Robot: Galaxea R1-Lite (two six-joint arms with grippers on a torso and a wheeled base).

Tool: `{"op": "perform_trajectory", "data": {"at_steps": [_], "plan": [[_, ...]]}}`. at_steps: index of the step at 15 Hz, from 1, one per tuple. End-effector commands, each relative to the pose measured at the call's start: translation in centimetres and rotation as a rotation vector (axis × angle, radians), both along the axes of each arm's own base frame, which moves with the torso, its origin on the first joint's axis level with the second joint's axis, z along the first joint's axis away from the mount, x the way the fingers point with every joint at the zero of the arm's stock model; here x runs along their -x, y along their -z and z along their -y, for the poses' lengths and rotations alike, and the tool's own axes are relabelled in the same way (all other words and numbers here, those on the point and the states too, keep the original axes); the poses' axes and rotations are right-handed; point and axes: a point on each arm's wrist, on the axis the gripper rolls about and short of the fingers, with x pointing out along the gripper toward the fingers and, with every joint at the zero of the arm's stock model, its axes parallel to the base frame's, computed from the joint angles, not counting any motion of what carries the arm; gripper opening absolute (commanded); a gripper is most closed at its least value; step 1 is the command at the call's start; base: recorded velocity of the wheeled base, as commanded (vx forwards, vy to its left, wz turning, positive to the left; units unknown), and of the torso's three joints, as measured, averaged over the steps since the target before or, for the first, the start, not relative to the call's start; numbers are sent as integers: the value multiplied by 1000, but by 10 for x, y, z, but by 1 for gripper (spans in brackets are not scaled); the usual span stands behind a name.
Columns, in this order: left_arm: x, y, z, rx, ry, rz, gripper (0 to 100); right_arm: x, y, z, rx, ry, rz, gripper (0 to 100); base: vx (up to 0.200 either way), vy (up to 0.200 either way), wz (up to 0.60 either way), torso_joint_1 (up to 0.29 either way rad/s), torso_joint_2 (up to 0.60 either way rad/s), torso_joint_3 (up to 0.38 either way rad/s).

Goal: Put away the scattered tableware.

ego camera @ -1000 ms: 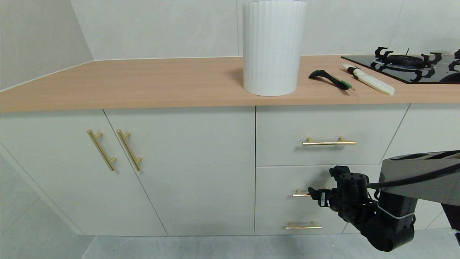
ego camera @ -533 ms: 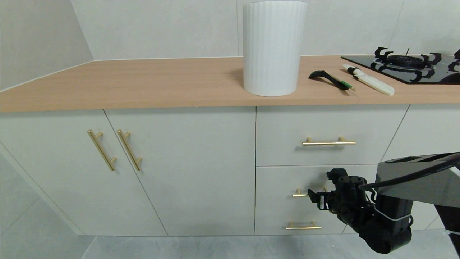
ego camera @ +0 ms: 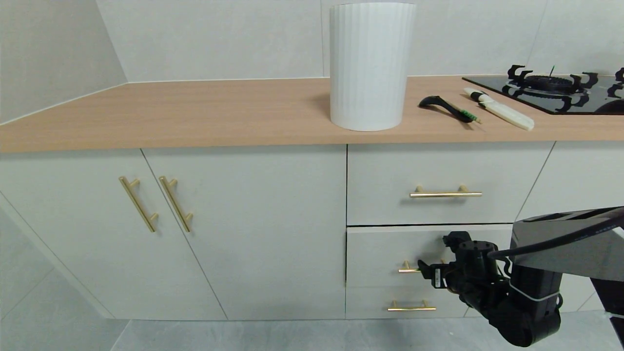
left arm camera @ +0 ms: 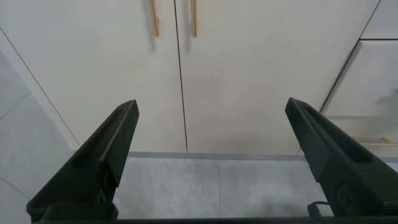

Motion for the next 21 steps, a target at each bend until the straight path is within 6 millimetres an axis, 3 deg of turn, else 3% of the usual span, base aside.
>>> {"op": "perform_trajectory", "data": {"at_steps": [1,3,5,8,10,11,13,15,21], "plan": [[0,0,0,1,-1,-1,100,3,0,1,6,-3,-7,100,0,0,0,0,0,0],[0,0,0,1,-1,-1,100,7,-10,2,6,-5,-1,100,0,0,0,0,0,0],[0,0,0,1,-1,-1,100,28,-46,6,8,-33,0,100,0,0,0,0,0,0],[0,0,0,1,-1,-1,100,75,-138,5,10,-140,-17,100,0,0,0,0,0,0],[0,0,0,1,-1,-1,100,101,-187,7,-19,-185,25,100,0,0,0,0,0,0],[0,0,0,1,-1,-1,100,107,-200,9,-28,-185,56,100,0,0,0,0,0,0],[0,0,0,1,-1,-1,100,108,-204,9,-35,-183,79,100,0,0,0,0,0,0],[0,0,0,-1,-1,-1,100,97,-193,5,-34,-176,74,100,0,0,0,0,0,0],[0,0,0,-1,-1,-1,100,57,-132,-9,3,-91,62,100,0,0,0,0,0,0]]}}
